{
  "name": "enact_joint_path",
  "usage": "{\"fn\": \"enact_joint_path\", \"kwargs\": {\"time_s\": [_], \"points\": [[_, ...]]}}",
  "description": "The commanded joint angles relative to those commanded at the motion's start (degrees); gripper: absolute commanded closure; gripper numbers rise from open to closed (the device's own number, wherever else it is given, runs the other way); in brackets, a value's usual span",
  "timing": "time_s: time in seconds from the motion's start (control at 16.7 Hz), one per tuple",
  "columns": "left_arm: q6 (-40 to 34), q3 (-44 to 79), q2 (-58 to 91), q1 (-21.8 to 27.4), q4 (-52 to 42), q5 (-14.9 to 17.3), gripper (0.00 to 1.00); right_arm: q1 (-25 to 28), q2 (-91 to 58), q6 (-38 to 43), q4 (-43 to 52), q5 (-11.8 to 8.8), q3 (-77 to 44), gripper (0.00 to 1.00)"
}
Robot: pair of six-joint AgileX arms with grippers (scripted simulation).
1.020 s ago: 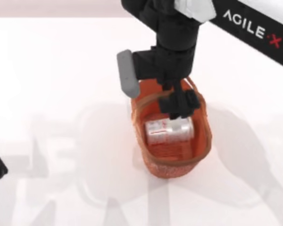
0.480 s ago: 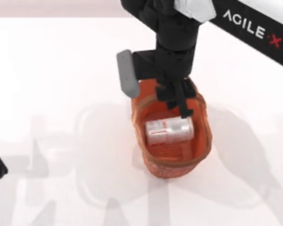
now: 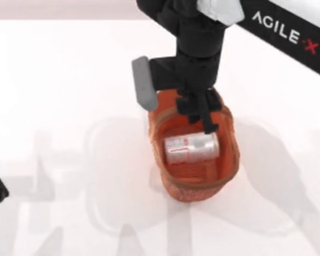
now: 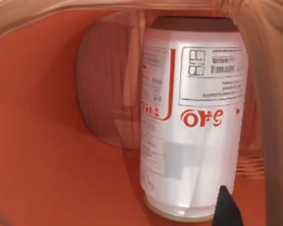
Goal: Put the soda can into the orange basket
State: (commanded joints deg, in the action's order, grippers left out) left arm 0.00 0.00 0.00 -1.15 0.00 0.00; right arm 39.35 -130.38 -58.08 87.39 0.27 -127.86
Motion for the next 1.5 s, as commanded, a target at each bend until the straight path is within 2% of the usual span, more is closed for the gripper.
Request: {"fn": "enact_joint_path", "kwargs": {"time_s": [1.26,1.5], "points": [[0.0,0.0,0.0,0.0,0.0,0.0,0.0,-0.1,-0.1,-0.1,0.2,0.0,-0.2,1.0],[0.0,0.0,0.0,0.0,0.0,0.0,0.0,-0.8,-0.9,-1.1,6.3,0.0,-7.0,1.0]]}}
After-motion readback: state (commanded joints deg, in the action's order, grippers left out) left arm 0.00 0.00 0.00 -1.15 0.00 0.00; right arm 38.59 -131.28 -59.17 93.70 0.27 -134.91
